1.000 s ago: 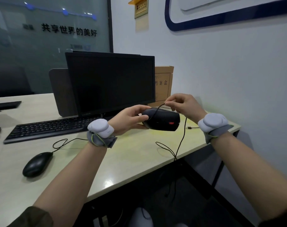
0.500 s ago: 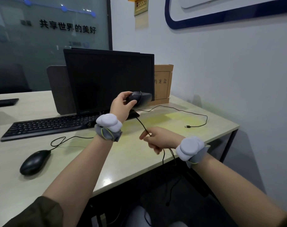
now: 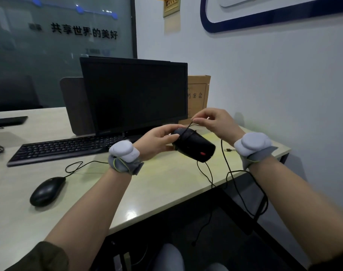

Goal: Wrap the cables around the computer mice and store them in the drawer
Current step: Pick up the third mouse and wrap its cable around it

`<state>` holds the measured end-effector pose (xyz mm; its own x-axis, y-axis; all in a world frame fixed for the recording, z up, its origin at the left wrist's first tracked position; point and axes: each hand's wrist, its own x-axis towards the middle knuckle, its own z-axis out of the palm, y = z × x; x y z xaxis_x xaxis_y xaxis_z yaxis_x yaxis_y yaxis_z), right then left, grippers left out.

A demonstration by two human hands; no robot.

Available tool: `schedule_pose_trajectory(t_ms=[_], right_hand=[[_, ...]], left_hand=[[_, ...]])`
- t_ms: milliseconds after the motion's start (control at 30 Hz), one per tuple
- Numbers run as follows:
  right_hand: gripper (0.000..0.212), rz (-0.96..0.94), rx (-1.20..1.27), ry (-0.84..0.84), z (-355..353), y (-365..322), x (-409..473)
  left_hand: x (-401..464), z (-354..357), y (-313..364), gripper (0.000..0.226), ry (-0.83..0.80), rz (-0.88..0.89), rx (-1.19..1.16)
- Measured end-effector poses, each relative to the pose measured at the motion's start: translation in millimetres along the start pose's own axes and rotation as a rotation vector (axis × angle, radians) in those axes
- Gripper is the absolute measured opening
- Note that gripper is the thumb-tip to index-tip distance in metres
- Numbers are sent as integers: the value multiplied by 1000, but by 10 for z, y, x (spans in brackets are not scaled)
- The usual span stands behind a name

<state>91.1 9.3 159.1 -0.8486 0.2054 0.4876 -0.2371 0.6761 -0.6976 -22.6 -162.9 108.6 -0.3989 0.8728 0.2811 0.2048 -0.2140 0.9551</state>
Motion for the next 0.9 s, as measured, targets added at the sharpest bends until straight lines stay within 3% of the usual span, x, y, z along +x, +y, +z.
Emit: schedule_pose_trajectory(t_ms=[100,200,300,367,500,600,733,800,900], right_hand=[[22,67,287,-77,-13,83,-40],[30,122,426,3,153,196,-93],[25,318,361,54,394,229,-130],[17,416,365,-60,551,220,-180],[29,529,101,-304,685,95,-275],[33,461,-164,-389,661,-58,-288],[28,191,-572,-435,608,-272,-330],[27,47,-701,-318,541,-335,-298],[24,20,-605,-93,360,-332,-211]], left_hand=[[10,42,21,28,-85,23,-268],[77,100,23,30,-36,66,-405],[177,169,14,25,146,74,-465],[253,218,-2,26,318,78,-437],[346,222,-45,27,654,74,-351],[369,177,-110,32,767,70,-218],[385,147,-186,33,818,33,-93],[371,141,-215,32,829,32,45],[307,153,-210,31,736,58,221]])
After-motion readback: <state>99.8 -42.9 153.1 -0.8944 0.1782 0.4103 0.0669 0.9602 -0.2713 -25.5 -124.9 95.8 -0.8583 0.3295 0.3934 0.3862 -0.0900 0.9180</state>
